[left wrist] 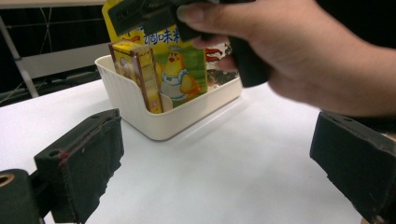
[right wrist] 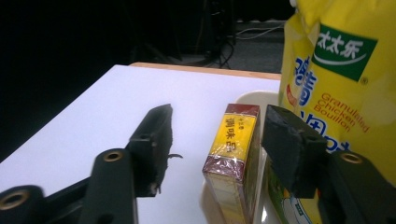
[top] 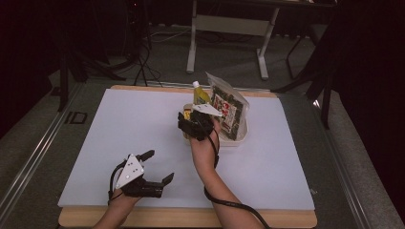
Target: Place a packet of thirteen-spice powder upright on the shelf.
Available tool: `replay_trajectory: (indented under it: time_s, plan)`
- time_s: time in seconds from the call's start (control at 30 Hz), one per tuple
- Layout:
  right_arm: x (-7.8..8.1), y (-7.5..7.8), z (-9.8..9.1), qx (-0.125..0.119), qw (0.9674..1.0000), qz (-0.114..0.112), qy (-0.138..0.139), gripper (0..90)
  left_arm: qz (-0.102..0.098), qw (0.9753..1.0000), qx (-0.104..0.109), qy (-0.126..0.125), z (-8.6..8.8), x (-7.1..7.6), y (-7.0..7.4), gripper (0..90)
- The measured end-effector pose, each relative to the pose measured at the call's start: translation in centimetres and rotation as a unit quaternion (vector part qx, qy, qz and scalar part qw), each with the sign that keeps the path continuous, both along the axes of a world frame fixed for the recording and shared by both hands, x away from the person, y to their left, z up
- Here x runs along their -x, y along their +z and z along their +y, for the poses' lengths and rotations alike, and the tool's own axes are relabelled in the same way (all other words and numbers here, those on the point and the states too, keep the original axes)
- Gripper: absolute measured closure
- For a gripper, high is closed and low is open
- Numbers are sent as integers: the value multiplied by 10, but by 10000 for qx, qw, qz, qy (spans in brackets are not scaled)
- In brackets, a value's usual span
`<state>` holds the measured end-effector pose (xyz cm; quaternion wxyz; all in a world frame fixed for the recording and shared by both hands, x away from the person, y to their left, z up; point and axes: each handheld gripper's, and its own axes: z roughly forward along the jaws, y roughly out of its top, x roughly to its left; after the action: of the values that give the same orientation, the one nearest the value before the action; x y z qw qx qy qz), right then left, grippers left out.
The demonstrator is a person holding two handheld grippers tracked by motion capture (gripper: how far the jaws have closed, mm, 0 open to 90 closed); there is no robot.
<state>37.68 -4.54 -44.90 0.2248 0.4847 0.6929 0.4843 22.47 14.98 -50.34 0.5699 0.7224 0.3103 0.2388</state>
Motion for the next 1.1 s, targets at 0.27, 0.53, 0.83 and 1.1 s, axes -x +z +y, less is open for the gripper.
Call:
replay_trajectory:
  time_s: [0.27, 0.53, 0.83, 1.1]
  plan:
    - [6, 11, -9, 107, 9989, -62, 448, 328, 20, 10000, -9, -8, 1, -1, -1, 30]
    - [15, 15, -19, 171, 9906, -221, 1336, 140, 27, 10000, -18, -24, 1, 0, -1, 30]
    - [28, 13, -45, 286, 9869, -390, 1536, 140, 25, 10000, -24, -2, 2, 0, 0, 30]
    - [47, 6, -68, 427, 9796, -589, 1874, 140, -10, 10000, -75, -9, 2, 1, 0, 29]
